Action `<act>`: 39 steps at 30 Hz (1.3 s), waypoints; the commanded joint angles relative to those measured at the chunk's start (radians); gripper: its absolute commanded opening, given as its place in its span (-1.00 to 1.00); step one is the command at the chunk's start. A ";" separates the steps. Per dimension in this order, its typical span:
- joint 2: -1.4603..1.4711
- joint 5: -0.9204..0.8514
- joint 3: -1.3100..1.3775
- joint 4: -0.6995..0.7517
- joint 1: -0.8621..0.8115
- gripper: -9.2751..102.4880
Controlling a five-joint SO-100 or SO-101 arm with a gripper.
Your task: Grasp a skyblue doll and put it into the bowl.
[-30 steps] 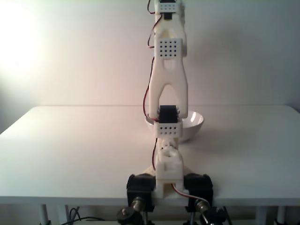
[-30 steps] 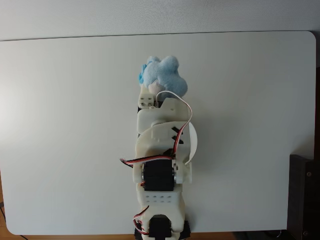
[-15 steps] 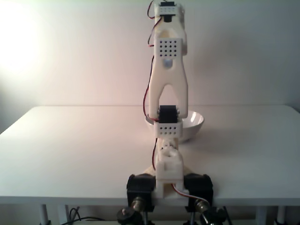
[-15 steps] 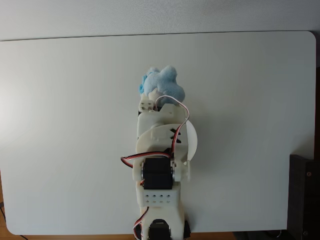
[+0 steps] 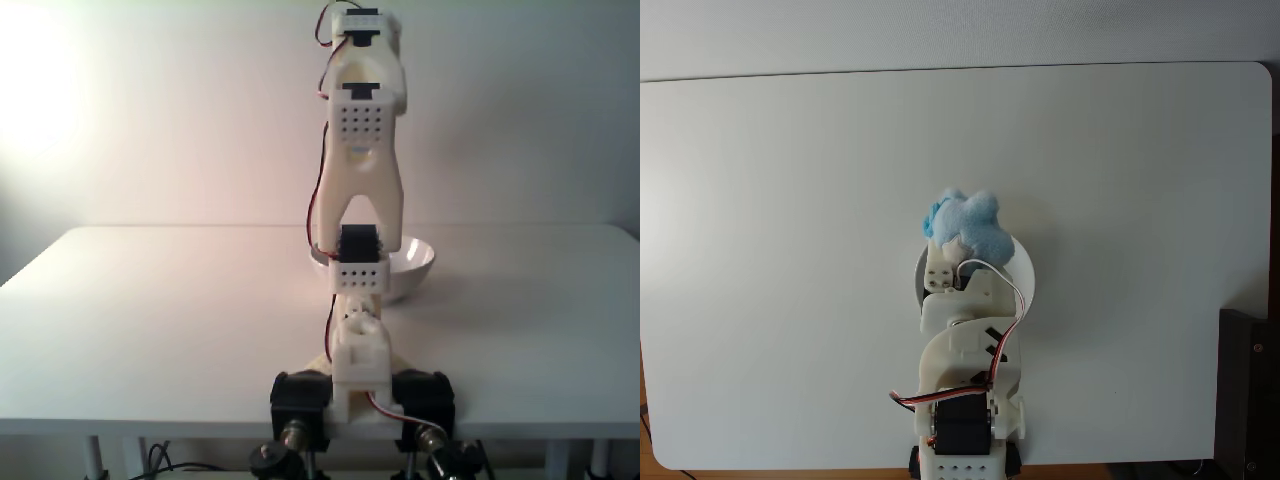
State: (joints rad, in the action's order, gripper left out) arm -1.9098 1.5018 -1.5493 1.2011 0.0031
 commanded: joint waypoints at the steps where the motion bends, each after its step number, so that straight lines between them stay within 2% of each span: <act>1: -0.110 0.003 -0.083 -0.017 -0.008 -0.83; 7: -0.166 0.005 -0.201 -0.018 -0.055 -0.83; 16: -0.166 0.005 -0.242 -0.018 -0.120 -0.83; 39: -0.155 0.003 -0.314 -0.012 -0.123 -0.83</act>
State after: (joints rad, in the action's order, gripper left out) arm -2.0448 1.5018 -1.8699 1.2011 -0.1181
